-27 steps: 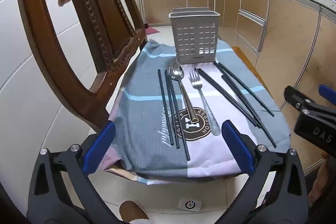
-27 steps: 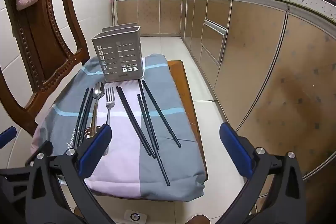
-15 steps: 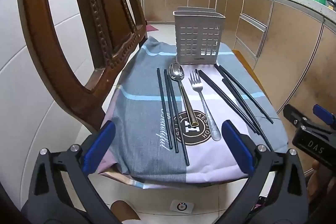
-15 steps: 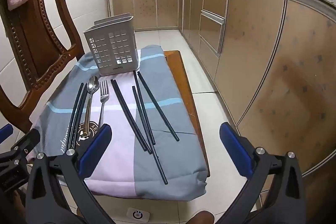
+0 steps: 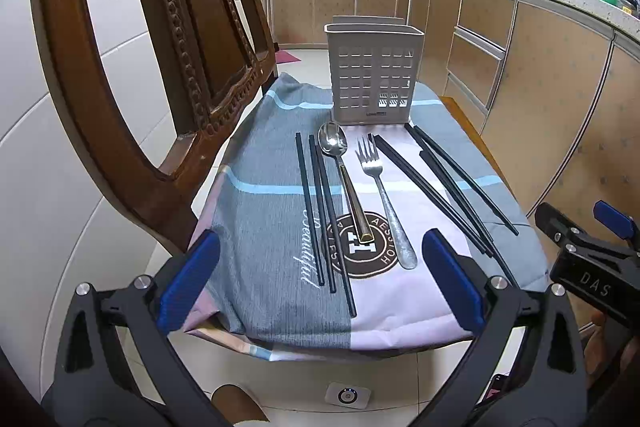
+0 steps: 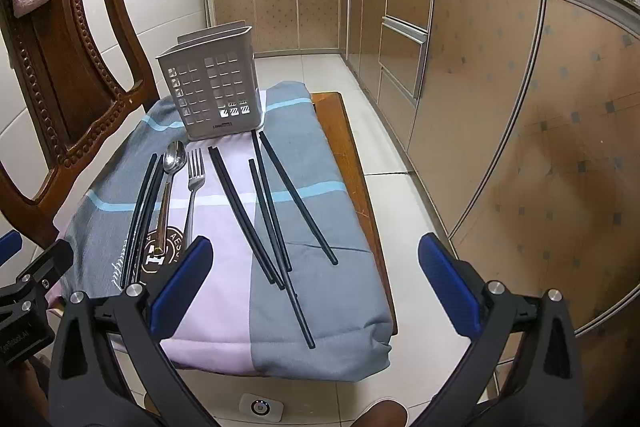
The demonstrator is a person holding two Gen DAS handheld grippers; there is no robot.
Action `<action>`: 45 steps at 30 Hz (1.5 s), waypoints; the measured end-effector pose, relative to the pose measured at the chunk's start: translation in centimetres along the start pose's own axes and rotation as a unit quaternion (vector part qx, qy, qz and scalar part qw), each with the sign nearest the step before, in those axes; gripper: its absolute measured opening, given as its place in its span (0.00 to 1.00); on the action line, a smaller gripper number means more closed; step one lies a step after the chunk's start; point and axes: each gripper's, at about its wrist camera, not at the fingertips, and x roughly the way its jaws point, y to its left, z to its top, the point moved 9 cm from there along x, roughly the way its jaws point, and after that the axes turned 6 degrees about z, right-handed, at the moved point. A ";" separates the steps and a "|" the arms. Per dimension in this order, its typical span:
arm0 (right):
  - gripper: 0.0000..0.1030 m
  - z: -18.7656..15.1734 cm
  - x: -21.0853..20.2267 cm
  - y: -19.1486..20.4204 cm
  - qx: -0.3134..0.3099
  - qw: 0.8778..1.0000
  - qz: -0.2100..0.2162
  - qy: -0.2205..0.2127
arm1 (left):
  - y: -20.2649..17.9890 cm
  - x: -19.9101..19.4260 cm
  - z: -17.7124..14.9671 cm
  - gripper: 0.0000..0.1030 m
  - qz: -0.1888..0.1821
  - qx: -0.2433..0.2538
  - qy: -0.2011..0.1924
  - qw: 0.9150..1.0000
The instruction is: Organize utensils
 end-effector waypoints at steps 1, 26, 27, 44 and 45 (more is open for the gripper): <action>0.98 0.0 0.0 0.0 0.000 1.000 -0.001 0.000 | 0.0 0.0 0.0 0.97 0.000 0.001 0.000 1.000; 0.98 0.0 0.0 -0.3 -0.001 1.000 -0.001 0.003 | 0.1 0.1 -0.1 0.97 0.000 0.003 0.000 1.000; 0.98 0.1 0.0 -0.2 -0.001 1.000 -0.002 0.002 | 0.1 0.1 -0.1 0.97 -0.001 0.003 0.000 1.000; 0.98 0.0 0.0 -0.2 -0.002 1.000 -0.002 0.004 | 0.0 0.2 -0.3 0.97 0.000 0.003 0.001 1.000; 0.98 0.1 0.0 -0.2 -0.002 1.000 -0.002 0.004 | 0.0 0.2 -0.3 0.97 0.000 0.003 0.001 1.000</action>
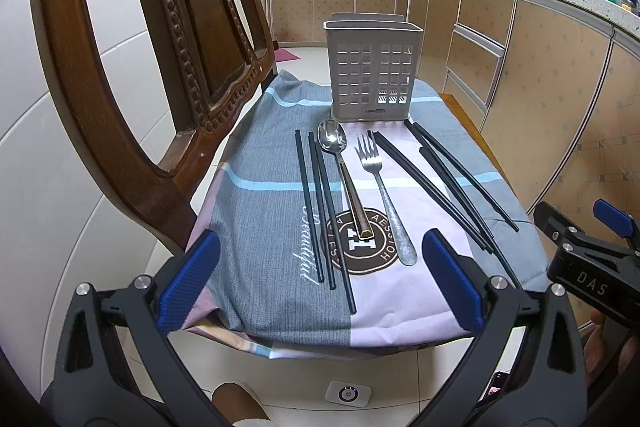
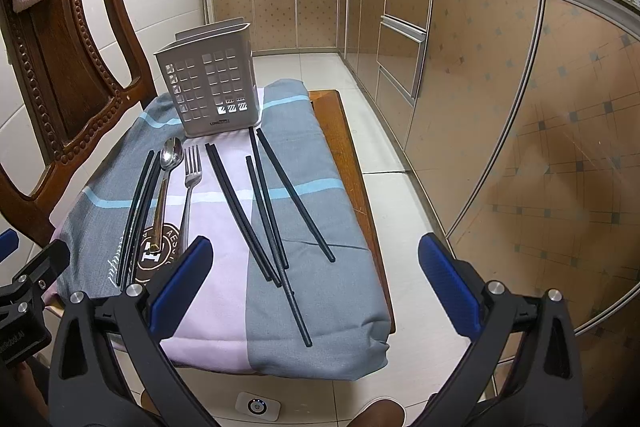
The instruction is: Organize utensils
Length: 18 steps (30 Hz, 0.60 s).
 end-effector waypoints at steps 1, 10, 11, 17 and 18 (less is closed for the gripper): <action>0.98 0.0 0.0 0.0 0.000 1.000 0.000 0.000 | 0.0 0.0 0.0 0.97 0.000 0.000 0.000 1.000; 0.98 -0.1 0.1 -0.1 0.000 1.000 -0.002 0.000 | 0.1 0.2 -0.2 0.97 0.002 0.000 0.002 1.000; 0.98 -0.1 0.1 -0.1 0.000 1.000 -0.002 0.000 | 0.1 0.2 -0.2 0.97 0.003 0.000 0.002 1.000; 0.98 -0.1 0.1 -0.1 0.001 1.000 -0.002 0.000 | 0.2 0.2 -0.2 0.97 0.002 0.002 0.003 1.000; 0.98 -0.1 0.1 -0.1 0.001 1.000 -0.002 0.000 | 0.2 0.1 -0.2 0.97 0.001 0.003 0.004 1.000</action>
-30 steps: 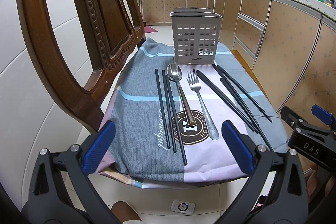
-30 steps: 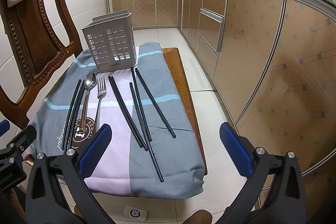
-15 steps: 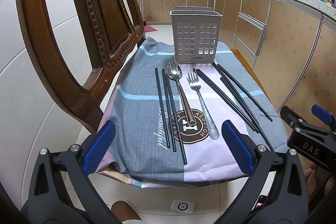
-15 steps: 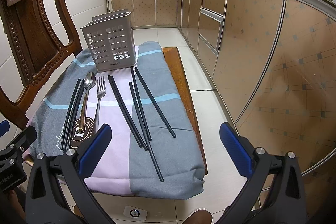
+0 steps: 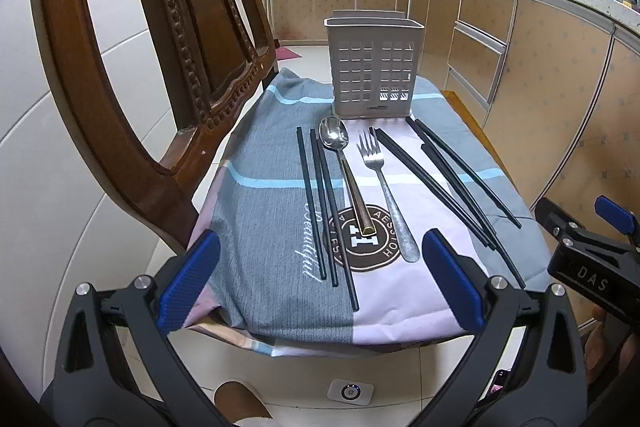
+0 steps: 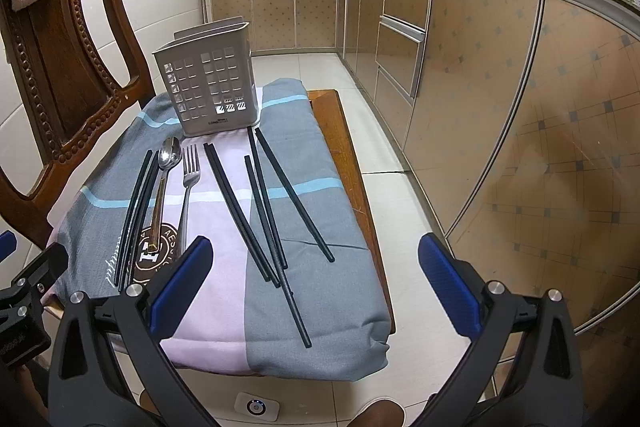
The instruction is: Organize utensils
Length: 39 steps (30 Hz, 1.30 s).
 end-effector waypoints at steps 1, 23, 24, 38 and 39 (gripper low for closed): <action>0.98 0.0 -0.1 0.0 0.000 1.000 0.001 -0.001 | 0.0 -0.1 0.0 0.97 -0.001 0.000 0.000 1.000; 0.98 6.6 -11.7 0.2 -0.058 0.991 0.058 -0.104 | 2.2 -6.5 3.8 0.97 0.008 0.024 -0.044 0.999; 0.98 6.8 -10.6 0.3 -0.074 0.992 0.057 -0.089 | 2.3 -5.7 3.9 0.97 0.013 0.030 -0.038 0.999; 0.90 9.0 12.5 1.8 -0.179 0.977 0.061 0.100 | 1.6 14.9 5.1 0.54 -0.006 0.013 0.137 0.990; 0.87 9.0 13.8 1.9 -0.180 0.976 0.064 0.107 | 1.7 16.2 5.2 0.54 -0.008 0.006 0.147 0.989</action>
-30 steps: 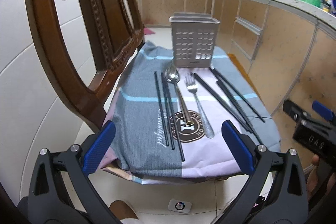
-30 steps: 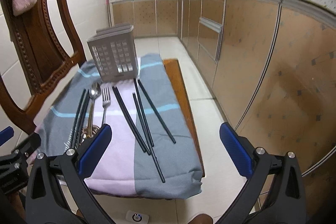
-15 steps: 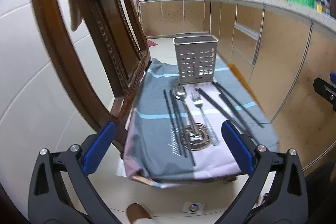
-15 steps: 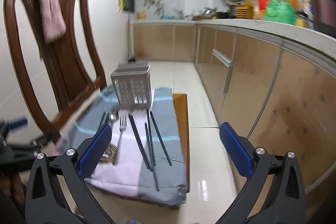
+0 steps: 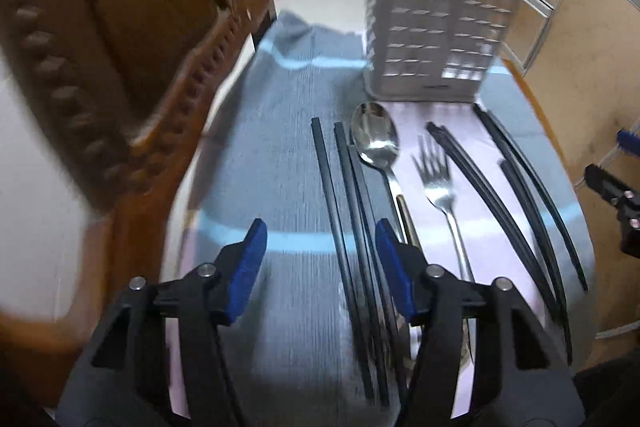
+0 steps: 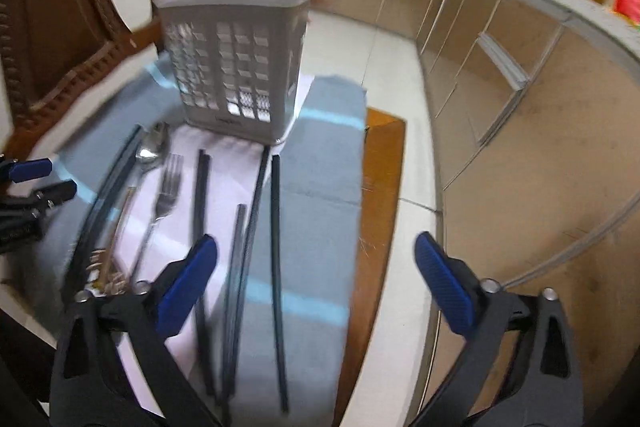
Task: Organize utensils
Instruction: 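Lower the left gripper onto a black chopstick beside the spoon while the right gripper grasps another chopstick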
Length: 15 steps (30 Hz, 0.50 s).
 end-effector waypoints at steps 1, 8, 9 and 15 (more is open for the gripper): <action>0.80 0.3 1.6 -0.3 0.006 1.000 0.011 0.008 | 0.2 0.7 0.3 0.53 0.002 -0.003 0.005 1.000; 0.59 1.4 7.6 0.2 0.033 0.996 0.075 0.046 | -0.2 5.4 2.8 0.49 -0.003 -0.014 0.037 0.999; 0.57 1.6 8.2 0.4 0.028 0.995 0.077 0.050 | -0.3 5.9 3.0 0.49 -0.003 -0.014 0.041 0.999; 0.49 2.2 11.0 0.7 0.004 0.994 0.064 0.084 | 0.0 7.6 5.3 0.48 -0.014 -0.035 0.048 0.998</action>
